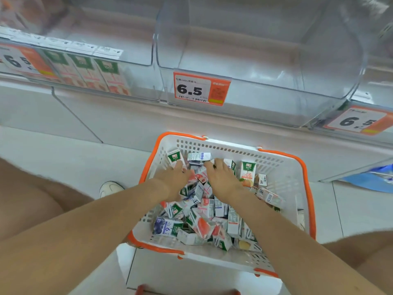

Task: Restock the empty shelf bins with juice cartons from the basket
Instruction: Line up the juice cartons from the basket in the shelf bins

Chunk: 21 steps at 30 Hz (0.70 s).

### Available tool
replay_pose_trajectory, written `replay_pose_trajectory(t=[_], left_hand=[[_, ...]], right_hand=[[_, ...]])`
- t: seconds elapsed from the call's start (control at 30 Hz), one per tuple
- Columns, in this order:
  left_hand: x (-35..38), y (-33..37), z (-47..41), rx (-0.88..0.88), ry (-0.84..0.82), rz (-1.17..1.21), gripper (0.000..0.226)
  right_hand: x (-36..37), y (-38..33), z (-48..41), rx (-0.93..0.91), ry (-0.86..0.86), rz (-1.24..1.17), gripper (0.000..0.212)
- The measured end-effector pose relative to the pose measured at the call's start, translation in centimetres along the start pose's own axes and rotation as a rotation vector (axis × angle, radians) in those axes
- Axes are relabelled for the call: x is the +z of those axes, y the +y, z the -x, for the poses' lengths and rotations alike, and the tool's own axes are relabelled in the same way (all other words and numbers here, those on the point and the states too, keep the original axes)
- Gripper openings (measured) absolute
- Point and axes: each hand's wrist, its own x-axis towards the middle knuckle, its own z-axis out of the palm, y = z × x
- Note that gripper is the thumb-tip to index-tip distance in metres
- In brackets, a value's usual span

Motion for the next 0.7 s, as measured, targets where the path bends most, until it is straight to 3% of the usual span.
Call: replay_pose_trajectory(t=[0.07,0.13,0.23,0.3,0.47,0.6,0.7], left_hand=[[-0.3,-0.2,0.0,-0.003,0.016,0.05,0.101],[-1.0,-0.5,0.1,-0.004,0.052,0.153,0.088],[-2.2,-1.4,0.5,-0.002,0.105,0.353,0.065],[-2.9,-1.7,1.1,-0.001,0.142,0.518,0.056],[-5.5,-1.2,3.2,-0.056,0.301,0.997,0.033],[-8.2,-0.7,5.2,-0.078,0.241,1.322,0.048],[-10.3,-0.3,7.4,-0.061,0.238,1.471,0.049]], right_hand=[[0.9,0.2,-0.3,0.011,0.042,-0.059,0.094],[1.1,0.5,-0.5,0.04,0.095,-0.085,0.092],[0.6,1.1,-0.7,0.08,0.133,-0.112,0.054],[-0.1,1.3,-0.4,0.067,0.125,-0.123,0.04],[-3.8,1.6,1.4,0.037,0.175,-0.204,0.046],[-9.0,1.4,3.8,0.004,0.203,-0.406,0.041],[-13.0,1.1,5.8,-0.09,0.246,-0.396,0.04]])
